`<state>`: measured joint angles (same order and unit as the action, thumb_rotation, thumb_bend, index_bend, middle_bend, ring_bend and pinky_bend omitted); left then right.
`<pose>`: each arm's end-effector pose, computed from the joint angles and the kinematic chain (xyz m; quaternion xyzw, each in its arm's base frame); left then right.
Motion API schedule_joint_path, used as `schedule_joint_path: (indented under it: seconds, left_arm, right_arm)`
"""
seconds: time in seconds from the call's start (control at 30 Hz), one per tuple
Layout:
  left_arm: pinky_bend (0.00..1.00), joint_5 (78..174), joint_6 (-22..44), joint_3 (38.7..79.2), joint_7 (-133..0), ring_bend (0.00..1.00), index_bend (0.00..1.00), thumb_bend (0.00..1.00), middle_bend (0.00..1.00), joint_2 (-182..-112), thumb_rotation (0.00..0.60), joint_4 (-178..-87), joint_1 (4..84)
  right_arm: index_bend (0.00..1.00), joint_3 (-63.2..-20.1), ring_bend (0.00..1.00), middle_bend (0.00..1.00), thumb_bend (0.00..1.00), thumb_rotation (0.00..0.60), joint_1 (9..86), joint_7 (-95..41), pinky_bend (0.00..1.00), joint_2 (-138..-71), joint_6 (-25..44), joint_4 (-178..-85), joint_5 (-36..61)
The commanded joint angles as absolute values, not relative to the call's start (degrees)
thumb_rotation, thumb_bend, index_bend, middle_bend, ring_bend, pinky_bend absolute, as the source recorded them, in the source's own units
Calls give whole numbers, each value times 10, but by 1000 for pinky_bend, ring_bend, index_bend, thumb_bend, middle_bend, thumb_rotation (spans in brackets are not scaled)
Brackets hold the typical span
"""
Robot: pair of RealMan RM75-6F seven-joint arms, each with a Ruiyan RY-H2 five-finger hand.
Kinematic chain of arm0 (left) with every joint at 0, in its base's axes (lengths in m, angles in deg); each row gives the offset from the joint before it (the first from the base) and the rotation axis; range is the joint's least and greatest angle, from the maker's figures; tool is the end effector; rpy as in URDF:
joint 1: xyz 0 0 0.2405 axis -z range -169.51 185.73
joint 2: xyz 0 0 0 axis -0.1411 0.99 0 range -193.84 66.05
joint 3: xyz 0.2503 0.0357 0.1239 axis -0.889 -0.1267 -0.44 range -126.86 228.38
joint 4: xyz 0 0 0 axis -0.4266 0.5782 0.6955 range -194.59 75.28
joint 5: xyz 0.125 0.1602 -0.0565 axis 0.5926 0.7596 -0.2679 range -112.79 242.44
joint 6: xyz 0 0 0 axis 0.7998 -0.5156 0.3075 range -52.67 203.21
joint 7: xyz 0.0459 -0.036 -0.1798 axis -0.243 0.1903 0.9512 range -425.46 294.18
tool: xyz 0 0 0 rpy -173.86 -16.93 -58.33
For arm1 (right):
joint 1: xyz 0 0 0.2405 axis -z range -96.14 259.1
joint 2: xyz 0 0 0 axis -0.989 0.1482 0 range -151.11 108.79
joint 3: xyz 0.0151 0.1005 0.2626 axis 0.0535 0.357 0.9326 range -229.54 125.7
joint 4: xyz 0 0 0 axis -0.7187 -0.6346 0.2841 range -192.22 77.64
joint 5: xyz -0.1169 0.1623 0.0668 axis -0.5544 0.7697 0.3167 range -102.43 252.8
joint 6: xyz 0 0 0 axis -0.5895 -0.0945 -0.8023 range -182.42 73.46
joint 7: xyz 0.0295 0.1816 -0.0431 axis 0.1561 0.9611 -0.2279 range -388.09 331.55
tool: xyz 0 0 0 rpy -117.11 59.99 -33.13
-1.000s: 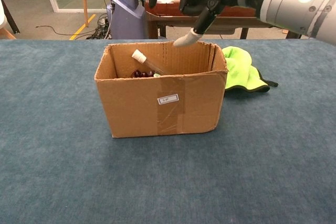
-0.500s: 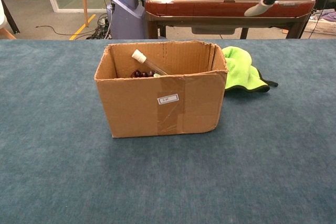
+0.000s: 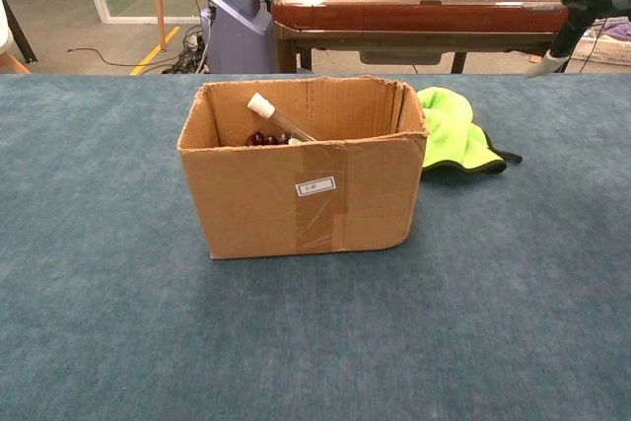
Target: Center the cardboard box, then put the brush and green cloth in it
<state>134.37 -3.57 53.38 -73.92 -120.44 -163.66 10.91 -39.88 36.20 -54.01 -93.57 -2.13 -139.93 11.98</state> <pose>-0.3644 0.2034 0.1908 -0.5386 -0.4758 -0.2703 0.6407 -0.1818 -0.4627 0.0914 0.7536 -0.2399 0.3015 0.5325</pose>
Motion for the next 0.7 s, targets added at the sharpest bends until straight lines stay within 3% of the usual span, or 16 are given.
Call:
schedule_joint_path:
  seconds: [0.03, 0.43, 0.7]
  left_arm:
    - [229, 1345, -36, 534, -737, 40, 184, 109, 166, -1204, 600, -1637, 109]
    - [229, 1348, -37, 532, -733, 43, 184, 110, 166, -1200, 600, -1638, 108]
    - [230, 1346, -36, 533, -727, 44, 183, 110, 166, -1198, 600, -1638, 108]
  right_arm:
    - [62, -415, 0, 16, 0, 600, 352, -526, 134, -973, -50, -1346, 120]
    - [62, -426, 0, 13, 0, 600, 312, -495, 127, -1089, -144, -1178, 144]
    - [62, -413, 0, 37, 0, 600, 295, -426, 124, -1157, -166, -1085, 126]
